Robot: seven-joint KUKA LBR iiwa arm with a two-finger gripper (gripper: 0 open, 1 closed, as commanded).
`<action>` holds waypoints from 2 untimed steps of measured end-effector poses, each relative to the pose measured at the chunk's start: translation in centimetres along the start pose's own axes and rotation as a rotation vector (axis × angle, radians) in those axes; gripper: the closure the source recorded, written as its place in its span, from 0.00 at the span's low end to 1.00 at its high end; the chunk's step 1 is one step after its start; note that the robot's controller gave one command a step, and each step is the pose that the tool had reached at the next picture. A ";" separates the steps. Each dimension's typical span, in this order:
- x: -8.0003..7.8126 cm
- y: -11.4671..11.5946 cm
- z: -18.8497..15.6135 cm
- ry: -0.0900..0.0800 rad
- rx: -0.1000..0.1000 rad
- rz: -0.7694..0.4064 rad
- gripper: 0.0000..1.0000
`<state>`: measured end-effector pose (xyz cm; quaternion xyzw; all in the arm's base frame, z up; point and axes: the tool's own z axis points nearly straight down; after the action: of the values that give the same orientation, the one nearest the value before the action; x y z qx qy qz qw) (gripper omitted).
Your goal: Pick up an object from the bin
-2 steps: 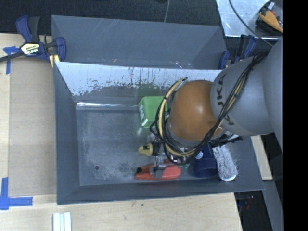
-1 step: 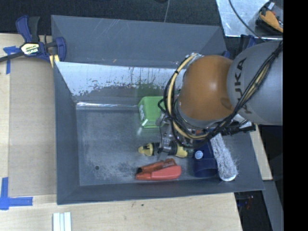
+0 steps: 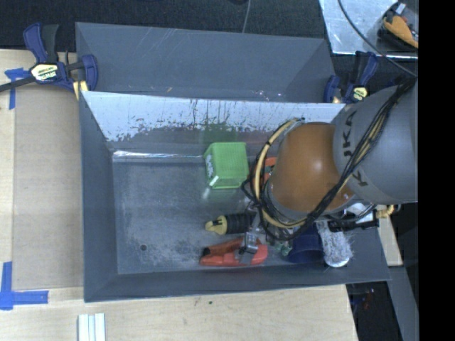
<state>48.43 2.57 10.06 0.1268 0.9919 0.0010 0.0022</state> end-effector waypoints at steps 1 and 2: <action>-0.4 0.8 2.9 -0.016 -0.006 -0.212 0.00; -0.4 2.2 2.8 -0.020 -0.007 0.243 1.00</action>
Offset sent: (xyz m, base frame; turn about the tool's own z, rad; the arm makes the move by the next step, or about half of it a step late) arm 0.0040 0.0213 -0.0306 0.2437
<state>49.36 4.61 7.32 0.2461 0.9692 0.0033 0.0124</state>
